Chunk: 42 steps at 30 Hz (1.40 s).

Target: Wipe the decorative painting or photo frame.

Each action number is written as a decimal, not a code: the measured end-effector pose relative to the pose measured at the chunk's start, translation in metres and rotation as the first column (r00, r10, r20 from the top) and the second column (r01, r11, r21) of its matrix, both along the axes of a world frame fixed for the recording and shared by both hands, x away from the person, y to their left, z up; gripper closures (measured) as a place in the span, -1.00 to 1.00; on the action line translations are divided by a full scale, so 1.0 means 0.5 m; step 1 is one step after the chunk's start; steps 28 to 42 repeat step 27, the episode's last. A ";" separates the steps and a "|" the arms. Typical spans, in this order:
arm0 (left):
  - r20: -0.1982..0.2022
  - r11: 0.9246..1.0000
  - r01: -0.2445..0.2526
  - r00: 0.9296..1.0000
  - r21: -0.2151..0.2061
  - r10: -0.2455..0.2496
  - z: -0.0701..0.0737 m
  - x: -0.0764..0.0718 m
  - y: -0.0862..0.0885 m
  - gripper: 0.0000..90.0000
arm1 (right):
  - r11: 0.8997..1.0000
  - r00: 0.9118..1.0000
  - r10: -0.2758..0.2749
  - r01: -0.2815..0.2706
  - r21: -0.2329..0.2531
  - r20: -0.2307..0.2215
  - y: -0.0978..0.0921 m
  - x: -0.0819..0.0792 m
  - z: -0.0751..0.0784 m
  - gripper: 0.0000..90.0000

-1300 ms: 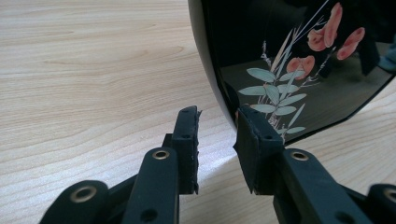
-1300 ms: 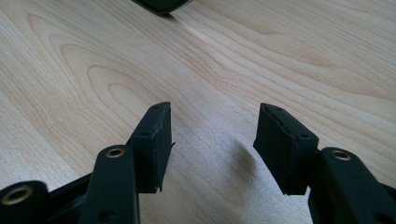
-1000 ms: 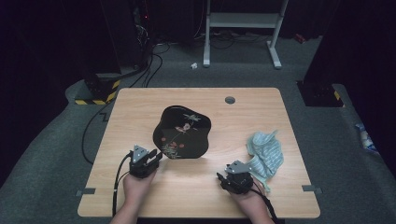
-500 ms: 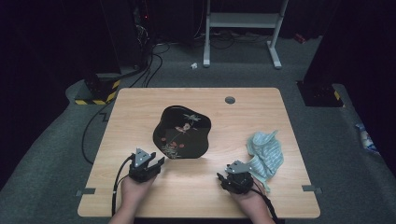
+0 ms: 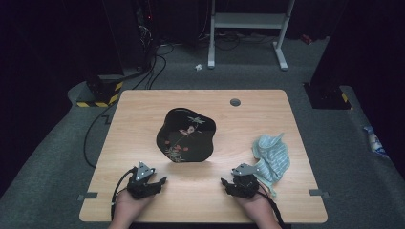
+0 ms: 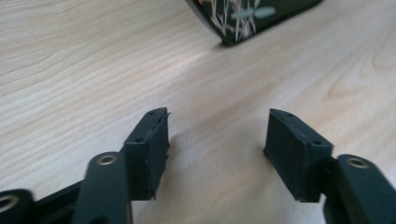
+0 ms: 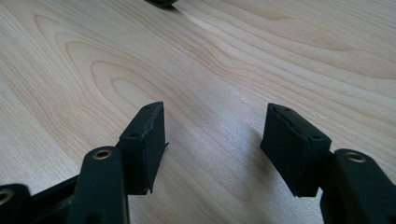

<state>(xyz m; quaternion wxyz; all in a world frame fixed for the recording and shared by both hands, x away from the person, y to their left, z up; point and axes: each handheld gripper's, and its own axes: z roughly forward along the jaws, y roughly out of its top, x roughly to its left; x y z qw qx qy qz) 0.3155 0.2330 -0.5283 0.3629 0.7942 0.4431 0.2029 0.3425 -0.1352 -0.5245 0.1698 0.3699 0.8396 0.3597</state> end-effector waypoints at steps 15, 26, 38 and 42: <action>-0.012 0.999 -0.052 0.999 0.004 0.052 -0.001 -0.011 0.040 -0.38 | 1.000 1.000 -0.011 0.011 0.000 -0.003 0.003 0.002 0.000 -0.16; -0.012 0.999 -0.046 0.999 0.003 0.046 -0.001 -0.012 0.040 -0.38 | 1.000 1.000 -0.011 0.011 -0.001 -0.003 0.003 0.002 0.000 -0.16; -0.012 0.999 -0.046 0.999 0.003 0.046 -0.001 -0.012 0.040 -0.38 | 1.000 1.000 -0.011 0.011 -0.001 -0.003 0.003 0.002 0.000 -0.16; -0.012 0.999 -0.046 0.999 0.003 0.046 -0.001 -0.012 0.040 -0.38 | 1.000 1.000 -0.011 0.011 -0.001 -0.003 0.003 0.002 0.000 -0.16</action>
